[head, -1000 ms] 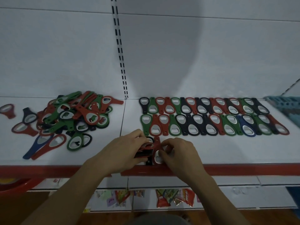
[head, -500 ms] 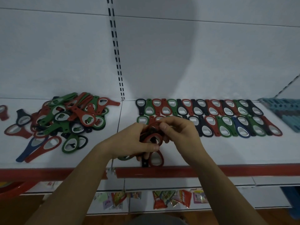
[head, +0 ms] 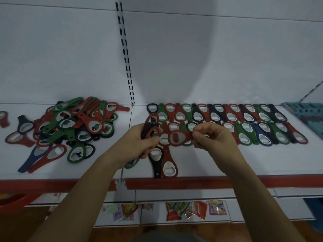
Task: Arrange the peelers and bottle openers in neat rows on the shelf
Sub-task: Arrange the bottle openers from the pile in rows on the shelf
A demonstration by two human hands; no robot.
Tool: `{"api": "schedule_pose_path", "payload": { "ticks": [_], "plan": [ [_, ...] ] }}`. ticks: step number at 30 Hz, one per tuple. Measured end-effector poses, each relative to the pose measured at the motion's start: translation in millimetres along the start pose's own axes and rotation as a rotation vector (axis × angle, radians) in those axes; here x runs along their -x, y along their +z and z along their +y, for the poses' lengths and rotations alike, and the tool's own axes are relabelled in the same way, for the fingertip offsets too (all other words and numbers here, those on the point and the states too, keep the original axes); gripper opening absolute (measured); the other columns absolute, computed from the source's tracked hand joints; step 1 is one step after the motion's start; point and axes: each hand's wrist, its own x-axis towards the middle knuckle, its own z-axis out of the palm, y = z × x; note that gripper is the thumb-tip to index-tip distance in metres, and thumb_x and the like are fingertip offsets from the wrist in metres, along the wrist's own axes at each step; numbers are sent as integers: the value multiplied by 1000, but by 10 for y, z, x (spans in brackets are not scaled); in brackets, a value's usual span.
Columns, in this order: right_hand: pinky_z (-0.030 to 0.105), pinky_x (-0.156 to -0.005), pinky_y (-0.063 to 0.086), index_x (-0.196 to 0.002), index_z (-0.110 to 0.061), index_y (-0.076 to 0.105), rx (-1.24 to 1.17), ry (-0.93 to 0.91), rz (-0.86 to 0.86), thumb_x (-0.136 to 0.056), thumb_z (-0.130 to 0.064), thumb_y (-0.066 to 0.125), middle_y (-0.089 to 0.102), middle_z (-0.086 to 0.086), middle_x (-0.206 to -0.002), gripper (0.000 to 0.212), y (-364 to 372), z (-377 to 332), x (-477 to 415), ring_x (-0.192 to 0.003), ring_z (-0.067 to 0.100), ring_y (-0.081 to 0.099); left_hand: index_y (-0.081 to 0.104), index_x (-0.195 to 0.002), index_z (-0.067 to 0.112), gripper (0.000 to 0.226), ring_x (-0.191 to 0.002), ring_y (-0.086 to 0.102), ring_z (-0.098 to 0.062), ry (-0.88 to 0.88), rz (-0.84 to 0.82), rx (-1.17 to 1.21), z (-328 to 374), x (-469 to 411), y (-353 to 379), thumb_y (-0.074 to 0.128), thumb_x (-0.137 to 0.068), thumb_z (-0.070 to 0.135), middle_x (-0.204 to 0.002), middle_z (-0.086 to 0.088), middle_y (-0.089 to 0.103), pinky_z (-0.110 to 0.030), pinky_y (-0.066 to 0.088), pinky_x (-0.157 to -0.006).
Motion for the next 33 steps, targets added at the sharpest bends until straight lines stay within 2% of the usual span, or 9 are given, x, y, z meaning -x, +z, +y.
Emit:
{"api": "schedule_pose_path", "payload": {
  "ticks": [4, 11, 14, 15, 18, 21, 24, 29, 33],
  "plan": [
    [25, -64, 56, -98, -3, 69, 104, -48, -11, -90, 0, 70, 73, 12, -79, 8, -114, 77, 90, -66, 21, 68, 62, -88, 28, 13, -63, 61, 0, 74, 246, -603, -46, 58, 36, 75, -90, 33, -69, 17, 65, -16, 41, -55],
    [25, -70, 58, -95, -22, 75, 479, -305, 4, -89, -12, 75, 73, -8, -82, 12, -89, 94, 109, -74, 12, 69, 52, -86, 43, 29, -74, 57, 15, 111, 254, -703, -149, 166, 281, 78, -88, 33, -78, 28, 58, -8, 40, -57],
    [14, -74, 52, -98, -20, 79, 683, -541, -91, -83, -16, 81, 67, -12, -94, 16, -33, 151, 251, -82, 0, 64, 60, -99, 37, 21, -81, 62, 4, 116, 280, -721, -166, 217, 395, 78, -89, 32, -88, 24, 64, -9, 44, -68],
    [11, -76, 51, -99, -19, 80, 719, -562, -153, -81, -14, 83, 66, -13, -97, 19, -38, 187, 296, -84, -4, 62, 64, -103, 31, 20, -87, 64, -3, 114, 295, -738, -185, 227, 425, 78, -89, 32, -94, 18, 68, -18, 50, -74],
    [19, -84, 53, -107, -22, 78, 808, -495, -317, -77, -15, 87, 63, -10, -106, 32, -109, 271, 385, -94, -2, 59, 66, -109, 23, 20, -92, 68, -16, 125, 344, -783, -226, 272, 502, 73, -93, 32, -100, 4, 73, -34, 56, -79],
    [22, -81, 54, -110, -28, 75, 705, -422, -408, -81, -29, 80, 62, -12, -109, 29, -166, 218, 374, -93, 7, 63, 60, -100, 25, 13, -82, 67, -17, 187, 399, -830, -201, 289, 500, 70, -95, 32, -91, 3, 72, -29, 51, -69],
    [24, -75, 54, -104, -27, 74, 653, -419, -299, -86, -22, 74, 63, -11, -104, 19, -177, 217, 317, -88, 10, 64, 57, -97, 26, 16, -77, 64, -17, 195, 404, -897, -175, 310, 487, 71, -94, 33, -86, 4, 69, -27, 44, -62],
    [-2, -78, 35, -109, -30, 76, 896, -367, -286, -87, -23, 74, 56, -14, -106, 23, -109, 366, 249, -85, -9, 51, 61, -103, 21, 25, -88, 60, -18, 123, 266, -952, -188, 356, 494, 75, -91, 39, -95, 5, 58, -36, 52, -76],
    [-4, -82, 31, -109, -29, 77, 921, -388, -298, -86, -24, 74, 56, -14, -107, 23, -57, 410, 243, -88, -6, 47, 62, -111, 24, 31, -93, 59, -18, 108, 228, -997, -207, 359, 519, 72, -91, 45, -104, 6, 52, -39, 53, -82]
  ]
}}
